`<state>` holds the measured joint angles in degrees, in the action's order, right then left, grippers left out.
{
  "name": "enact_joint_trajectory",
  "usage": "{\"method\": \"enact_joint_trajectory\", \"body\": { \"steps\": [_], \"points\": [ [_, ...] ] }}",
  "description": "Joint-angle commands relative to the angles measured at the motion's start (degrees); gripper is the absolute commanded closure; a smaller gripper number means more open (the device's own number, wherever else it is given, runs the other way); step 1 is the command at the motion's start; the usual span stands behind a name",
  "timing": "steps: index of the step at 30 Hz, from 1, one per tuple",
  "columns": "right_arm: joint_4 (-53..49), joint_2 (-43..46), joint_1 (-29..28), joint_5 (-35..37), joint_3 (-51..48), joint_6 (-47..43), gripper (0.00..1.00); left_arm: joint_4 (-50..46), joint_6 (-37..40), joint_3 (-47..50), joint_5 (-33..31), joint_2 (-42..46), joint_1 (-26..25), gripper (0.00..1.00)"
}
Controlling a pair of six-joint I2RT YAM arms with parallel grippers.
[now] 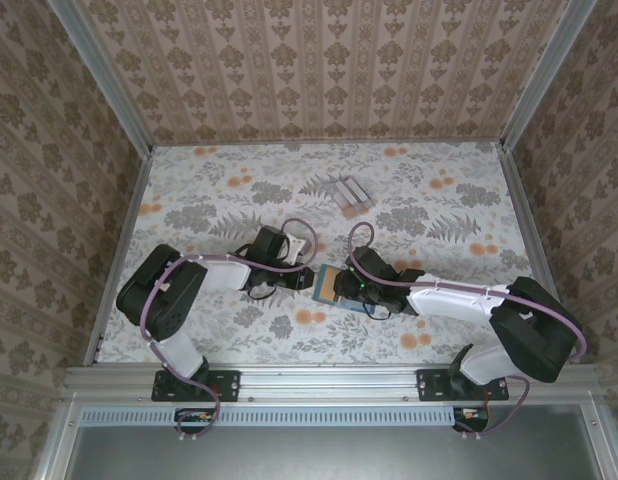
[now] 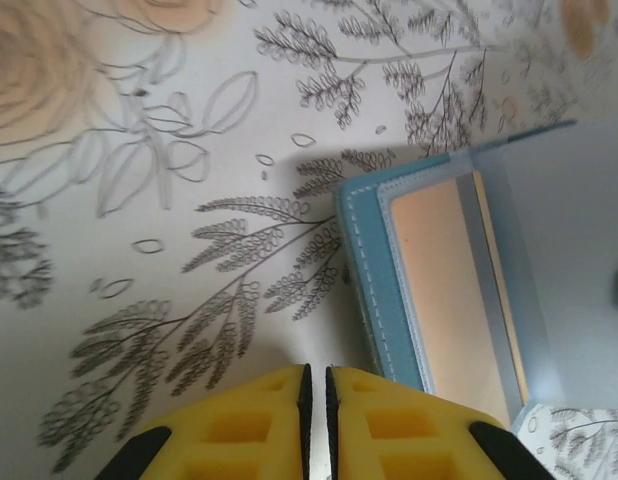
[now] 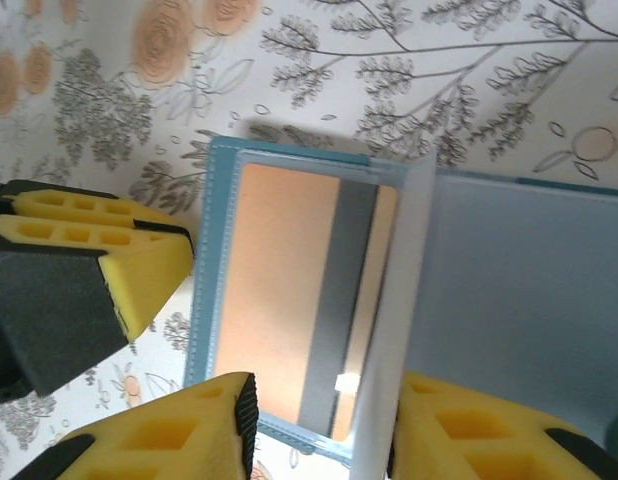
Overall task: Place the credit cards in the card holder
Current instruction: Flip over the card slot in the card holder, then pick up the credit card from the storage box.
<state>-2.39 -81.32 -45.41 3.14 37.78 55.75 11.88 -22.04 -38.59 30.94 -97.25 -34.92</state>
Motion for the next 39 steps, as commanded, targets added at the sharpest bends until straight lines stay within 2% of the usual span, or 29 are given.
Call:
{"method": "enact_joint_trajectory", "body": {
  "steps": [1,6,11,17,20,24,28,35,39],
  "points": [
    [4.74,0.46,-0.11,-1.25,-0.95,0.09,0.59,5.34,-5.21,4.28,2.58,1.08,4.14,0.84],
    [11.46,-4.88,-0.08,-4.87,-0.22,1.13,0.58,10.28,-8.42,8.27,2.90,3.30,8.36,0.82],
    [12.53,-9.33,-0.19,-6.24,2.43,0.54,0.53,9.08,-7.49,10.14,-0.81,7.46,10.99,0.79],
    [12.31,-12.13,-0.06,-7.54,5.50,-0.85,0.52,8.74,-7.42,11.67,-2.92,10.12,12.80,0.77],
    [8.21,-10.12,0.02,-5.85,7.79,-3.51,0.50,8.67,-7.75,11.61,-2.45,10.21,13.10,0.76],
    [-2.24,-6.33,0.43,0.79,12.68,-9.00,0.47,9.71,-8.05,12.07,-2.26,10.12,12.93,0.76],
    [-8.58,-4.85,3.45,4.52,18.26,-15.97,0.42,8.18,-6.82,11.52,-2.55,10.42,12.86,0.74],
    [-17.21,-8.42,12.12,4.73,30.31,-32.48,0.36,6.06,-4.94,10.99,-3.87,12.12,12.47,0.71],
    [-21.99,-14.89,16.29,5.49,38.81,-39.15,0.29,5.74,-4.08,10.92,-5.84,12.42,10.82,0.70]
  ]
}}
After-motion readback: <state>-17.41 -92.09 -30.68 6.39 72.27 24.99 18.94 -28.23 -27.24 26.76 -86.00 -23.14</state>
